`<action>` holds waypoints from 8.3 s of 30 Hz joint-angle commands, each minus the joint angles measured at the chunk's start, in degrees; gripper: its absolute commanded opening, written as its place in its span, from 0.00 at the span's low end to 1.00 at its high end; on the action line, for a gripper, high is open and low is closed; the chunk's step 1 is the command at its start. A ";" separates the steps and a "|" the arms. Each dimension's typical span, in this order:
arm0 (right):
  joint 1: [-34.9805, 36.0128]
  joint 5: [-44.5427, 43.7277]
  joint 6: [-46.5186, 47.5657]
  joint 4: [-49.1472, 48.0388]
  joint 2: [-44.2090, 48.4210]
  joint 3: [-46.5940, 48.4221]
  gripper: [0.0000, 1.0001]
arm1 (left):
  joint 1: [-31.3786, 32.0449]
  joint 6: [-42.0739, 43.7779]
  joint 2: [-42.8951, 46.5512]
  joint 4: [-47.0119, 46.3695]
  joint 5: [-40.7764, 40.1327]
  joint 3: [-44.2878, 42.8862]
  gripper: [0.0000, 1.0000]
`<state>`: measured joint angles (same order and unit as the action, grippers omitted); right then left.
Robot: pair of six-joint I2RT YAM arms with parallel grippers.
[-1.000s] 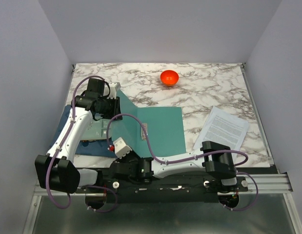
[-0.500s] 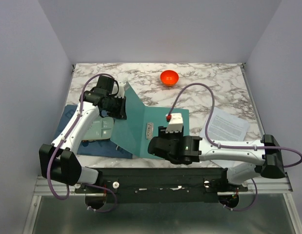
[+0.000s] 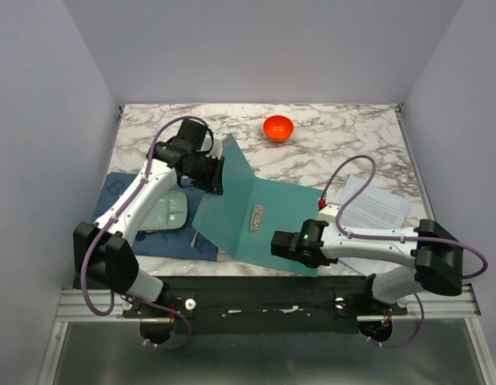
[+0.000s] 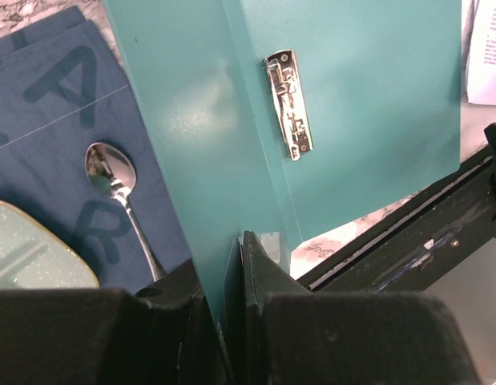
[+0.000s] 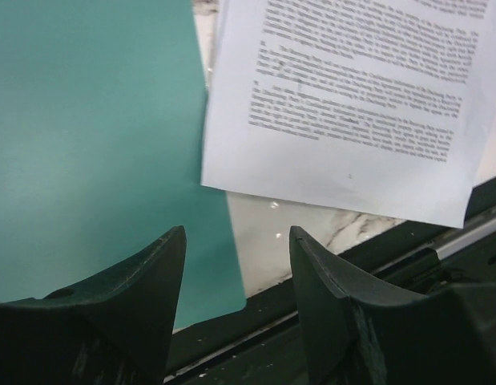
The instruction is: Put the files into the folder
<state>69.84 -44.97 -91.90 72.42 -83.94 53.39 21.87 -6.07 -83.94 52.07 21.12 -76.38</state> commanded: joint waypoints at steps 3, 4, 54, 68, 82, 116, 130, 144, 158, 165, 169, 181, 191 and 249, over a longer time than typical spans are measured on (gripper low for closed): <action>-3.22 4.10 -2.24 -1.14 4.93 -5.22 0.62 | 0.72 -0.61 -0.87 0.92 3.83 -3.51 0.20; -4.18 4.36 -0.84 -2.36 4.84 -5.48 0.62 | 0.81 -0.70 -1.31 1.10 4.10 -3.86 0.20; -23.44 15.17 35.82 -20.83 -2.45 -0.21 0.43 | 1.07 0.17 -2.46 -5.23 12.19 12.31 0.99; -23.44 19.13 38.81 -22.59 -3.60 -1.62 0.28 | 0.63 3.87 2.73 -5.13 4.72 9.05 0.99; -23.44 18.25 39.87 -20.92 -2.63 -1.71 0.18 | -0.16 7.47 5.19 -6.99 -5.20 10.38 0.99; -10.27 16.49 39.87 -18.54 -7.10 13.05 0.01 | -1.04 6.94 8.09 -5.05 -8.03 7.30 0.99; -2.26 20.98 41.54 -26.45 -9.93 15.18 0.01 | -1.13 7.65 9.15 -4.17 -10.40 8.18 0.99; -0.41 23.54 47.70 -31.74 -2.65 13.77 0.52 | -1.48 7.29 11.69 -3.47 -12.25 9.32 0.99; -10.69 13.86 34.42 -13.89 -5.79 6.74 0.61 | -1.48 7.38 12.40 -3.38 -12.07 9.67 0.99; -10.96 12.89 33.45 -15.38 -7.90 4.19 0.60 | -1.48 7.47 12.22 -3.03 -11.99 9.23 0.99; -10.87 11.67 33.54 -16.26 -7.99 3.83 0.58 | -1.48 7.30 12.22 -3.12 -11.63 9.41 0.99; -11.66 9.90 33.98 -18.81 -9.57 2.95 0.33 | -1.48 7.29 11.96 -3.65 -11.55 10.64 0.99; -11.75 9.64 33.89 -19.60 -9.84 2.86 0.13 | -1.48 6.94 11.87 -4.09 -10.75 11.51 0.99; -35.12 40.57 45.33 -44.39 25.33 -17.53 0.77 | -1.65 8.44 10.12 -2.15 -11.63 10.11 0.99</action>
<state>37.45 -11.18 -46.15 30.52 -57.39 36.23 20.60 1.56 -72.53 49.10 9.43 -64.49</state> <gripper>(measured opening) 0.709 0.985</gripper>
